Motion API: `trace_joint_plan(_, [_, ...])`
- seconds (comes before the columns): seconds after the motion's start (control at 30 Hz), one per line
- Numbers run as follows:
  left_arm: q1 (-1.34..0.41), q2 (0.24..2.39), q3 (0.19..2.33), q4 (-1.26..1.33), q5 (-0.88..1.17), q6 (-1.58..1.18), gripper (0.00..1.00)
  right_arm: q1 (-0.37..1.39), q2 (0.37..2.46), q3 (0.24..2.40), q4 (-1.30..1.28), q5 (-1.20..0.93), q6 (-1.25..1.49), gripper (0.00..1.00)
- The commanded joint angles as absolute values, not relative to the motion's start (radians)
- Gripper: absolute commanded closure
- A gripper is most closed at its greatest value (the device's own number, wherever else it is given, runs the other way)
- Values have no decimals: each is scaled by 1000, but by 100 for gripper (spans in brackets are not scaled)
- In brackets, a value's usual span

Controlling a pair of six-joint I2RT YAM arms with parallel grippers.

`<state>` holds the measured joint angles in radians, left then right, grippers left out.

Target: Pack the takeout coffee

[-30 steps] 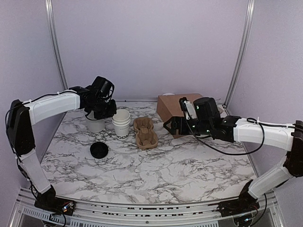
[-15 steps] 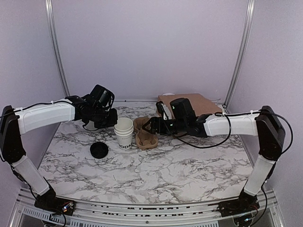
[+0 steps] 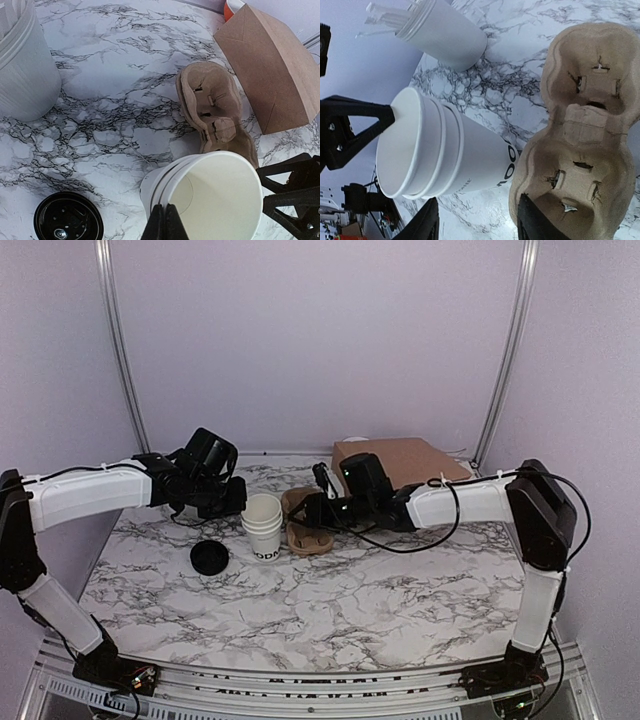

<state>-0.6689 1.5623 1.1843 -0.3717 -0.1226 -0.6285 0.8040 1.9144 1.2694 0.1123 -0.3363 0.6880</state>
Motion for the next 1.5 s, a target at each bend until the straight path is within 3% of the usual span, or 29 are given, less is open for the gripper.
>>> trace_joint_plan(0.0, [-670, 1522, 1166, -327, -107, -636, 100, 815, 1943, 1322, 149, -363, 716, 52])
trace_joint_plan(0.7, [-709, 1504, 1152, -310, -102, -630, 100, 827, 1974, 1323, 157, -376, 741, 51])
trace_joint_plan(1.47, [-708, 1430, 1322, -474, -164, -551, 100, 833, 1890, 1361, 62, -310, 689, 50])
